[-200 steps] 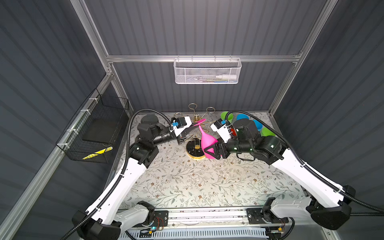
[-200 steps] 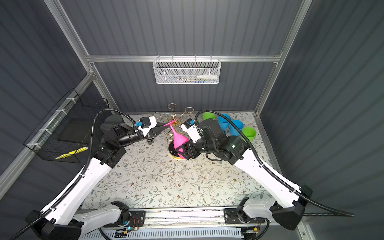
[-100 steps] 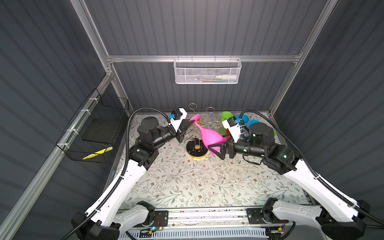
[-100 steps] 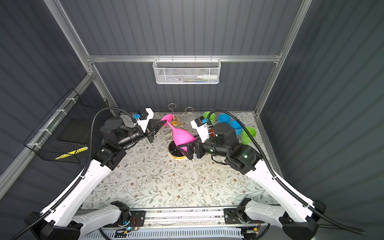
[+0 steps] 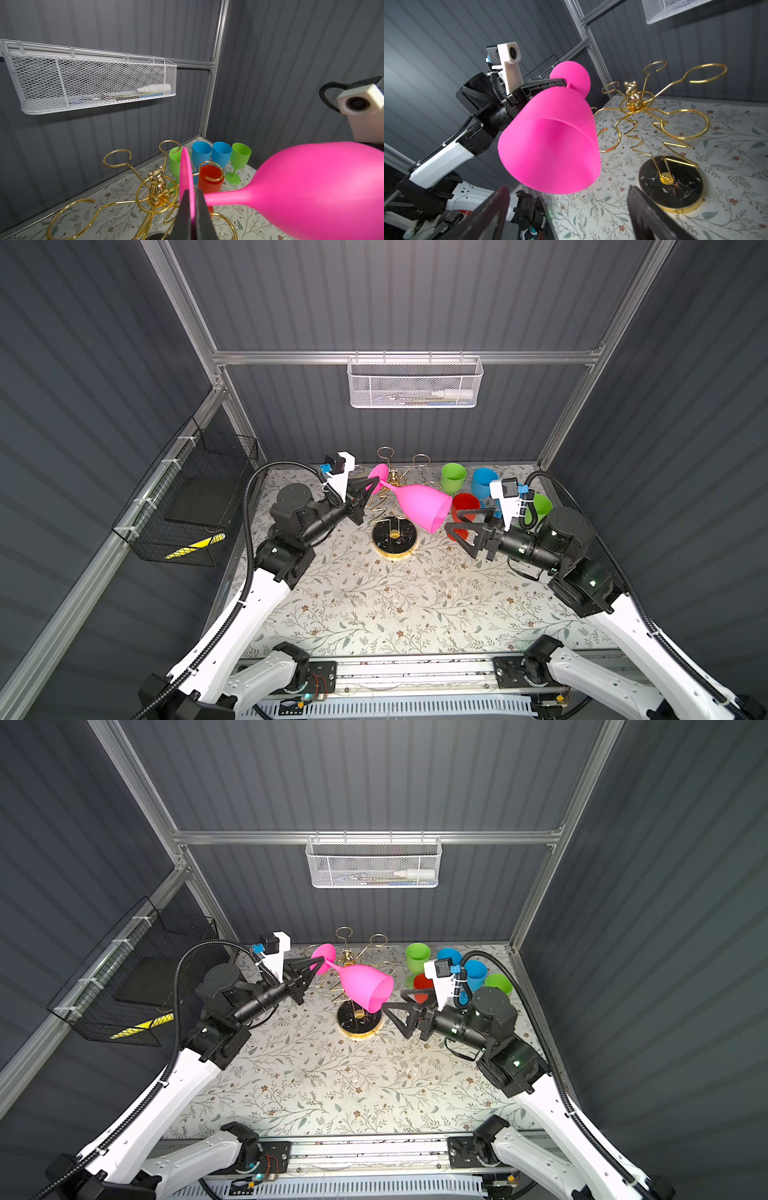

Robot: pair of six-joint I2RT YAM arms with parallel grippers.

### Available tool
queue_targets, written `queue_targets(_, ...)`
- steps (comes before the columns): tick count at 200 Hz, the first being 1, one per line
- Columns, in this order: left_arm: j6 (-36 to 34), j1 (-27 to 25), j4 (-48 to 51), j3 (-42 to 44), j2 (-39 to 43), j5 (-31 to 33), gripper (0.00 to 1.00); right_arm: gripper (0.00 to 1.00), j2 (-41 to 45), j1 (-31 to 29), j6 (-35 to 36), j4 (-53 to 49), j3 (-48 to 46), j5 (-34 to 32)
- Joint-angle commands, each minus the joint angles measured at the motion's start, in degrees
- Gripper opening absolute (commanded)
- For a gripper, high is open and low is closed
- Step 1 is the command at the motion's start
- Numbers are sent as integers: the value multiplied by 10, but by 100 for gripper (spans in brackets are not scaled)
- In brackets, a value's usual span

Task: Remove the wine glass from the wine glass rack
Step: 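Lower the magenta glass with both grippers, tilting it bowl-down over the table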

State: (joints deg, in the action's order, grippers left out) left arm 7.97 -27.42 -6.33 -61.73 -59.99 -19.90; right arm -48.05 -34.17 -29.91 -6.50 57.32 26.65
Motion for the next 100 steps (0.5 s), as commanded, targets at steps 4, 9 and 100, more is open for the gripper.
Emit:
queue_targets(4,16,-3,-18,1,11,6,0,75,-3,2,4,29,3,-16)
queue_targets(9,16,-3,-18,2,12,6,0,72,-7,2,4,29,5,-17)
queue_targets(100,15,-3,-14,5,18,6,0,30,-84,-24,15,41,46,-30)
